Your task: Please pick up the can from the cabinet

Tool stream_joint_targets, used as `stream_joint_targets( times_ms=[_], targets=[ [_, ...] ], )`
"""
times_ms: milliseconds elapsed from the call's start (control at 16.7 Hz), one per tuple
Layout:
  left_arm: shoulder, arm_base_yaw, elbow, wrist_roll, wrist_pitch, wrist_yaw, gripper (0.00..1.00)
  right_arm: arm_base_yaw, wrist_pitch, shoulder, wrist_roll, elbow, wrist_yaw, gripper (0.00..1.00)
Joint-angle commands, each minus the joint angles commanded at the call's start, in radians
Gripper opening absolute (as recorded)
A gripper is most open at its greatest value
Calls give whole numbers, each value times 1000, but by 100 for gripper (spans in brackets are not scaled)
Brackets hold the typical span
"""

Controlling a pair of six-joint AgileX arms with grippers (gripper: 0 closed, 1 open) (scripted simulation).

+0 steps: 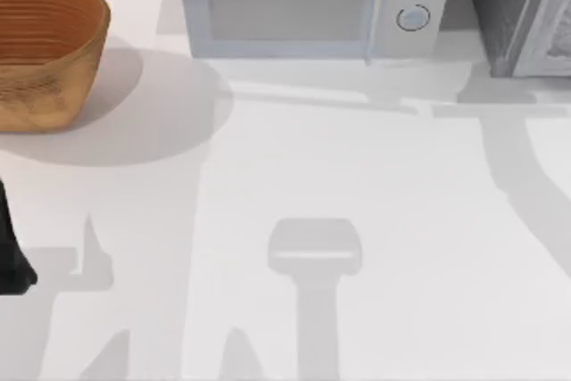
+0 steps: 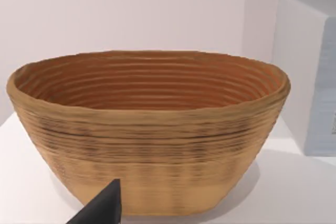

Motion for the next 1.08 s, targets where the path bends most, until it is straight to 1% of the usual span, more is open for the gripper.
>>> stream_joint_targets(
  times_ms=[300, 480, 720, 1080],
  targets=[
    [0, 0, 0, 0, 0, 0, 100, -6, 5, -3, 1, -12, -5, 0],
    [0, 0, 0, 0, 0, 0, 100, -24, 35, -57, -1, -107, -32, 0],
    [0, 0, 0, 0, 0, 0, 100, -82, 123, -210, -3, -368, -96, 0],
    [0, 0, 0, 0, 0, 0, 100, -214, 322, -549, -4, -920, -227, 0]
  ],
)
